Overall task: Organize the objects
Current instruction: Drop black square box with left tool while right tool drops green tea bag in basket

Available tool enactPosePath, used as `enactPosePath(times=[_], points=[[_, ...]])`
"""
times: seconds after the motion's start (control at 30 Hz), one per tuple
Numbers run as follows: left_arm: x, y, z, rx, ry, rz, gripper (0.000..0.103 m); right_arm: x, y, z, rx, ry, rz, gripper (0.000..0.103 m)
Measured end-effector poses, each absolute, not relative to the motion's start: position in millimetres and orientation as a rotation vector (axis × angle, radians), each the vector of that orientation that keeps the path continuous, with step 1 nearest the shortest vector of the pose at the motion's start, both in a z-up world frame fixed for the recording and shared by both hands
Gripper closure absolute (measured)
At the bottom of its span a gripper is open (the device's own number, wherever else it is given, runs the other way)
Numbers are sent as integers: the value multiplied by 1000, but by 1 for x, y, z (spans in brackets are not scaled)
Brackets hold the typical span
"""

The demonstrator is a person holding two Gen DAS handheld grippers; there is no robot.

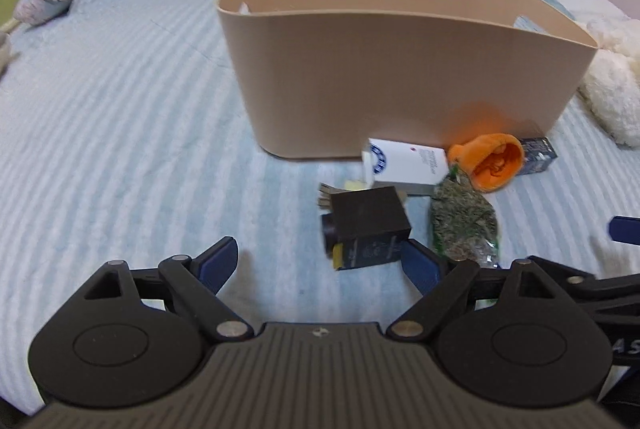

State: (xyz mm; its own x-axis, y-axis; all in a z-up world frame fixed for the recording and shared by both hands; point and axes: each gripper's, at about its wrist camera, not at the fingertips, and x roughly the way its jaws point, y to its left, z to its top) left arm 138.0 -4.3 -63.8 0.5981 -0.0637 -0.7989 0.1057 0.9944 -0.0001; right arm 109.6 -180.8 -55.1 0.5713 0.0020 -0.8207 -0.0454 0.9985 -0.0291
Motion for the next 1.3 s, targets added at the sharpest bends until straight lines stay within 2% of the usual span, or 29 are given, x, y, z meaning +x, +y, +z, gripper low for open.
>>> enactPosePath(times=[0.43, 0.77, 0.87, 0.97, 1.03, 1.1, 1.3], points=[[151, -15, -65, 104, 916, -64, 14, 112, -182, -60, -34, 973, 53, 3], [152, 16, -66, 111, 944, -34, 14, 124, -150, -61, -23, 986, 144, 4], [156, 24, -65, 76, 955, -53, 14, 131, -135, -63, -66, 990, 148, 12], [158, 29, -69, 70, 949, -85, 18, 141, -125, -69, -95, 1005, 157, 27], [158, 29, -69, 78, 928, -110, 33, 142, -122, -69, -103, 1002, 162, 41], [158, 28, -69, 92, 926, -126, 54, 141, -121, -68, -107, 989, 165, 50], [152, 23, -64, 113, 921, -128, 57, 135, -129, -63, -89, 990, 160, 57]])
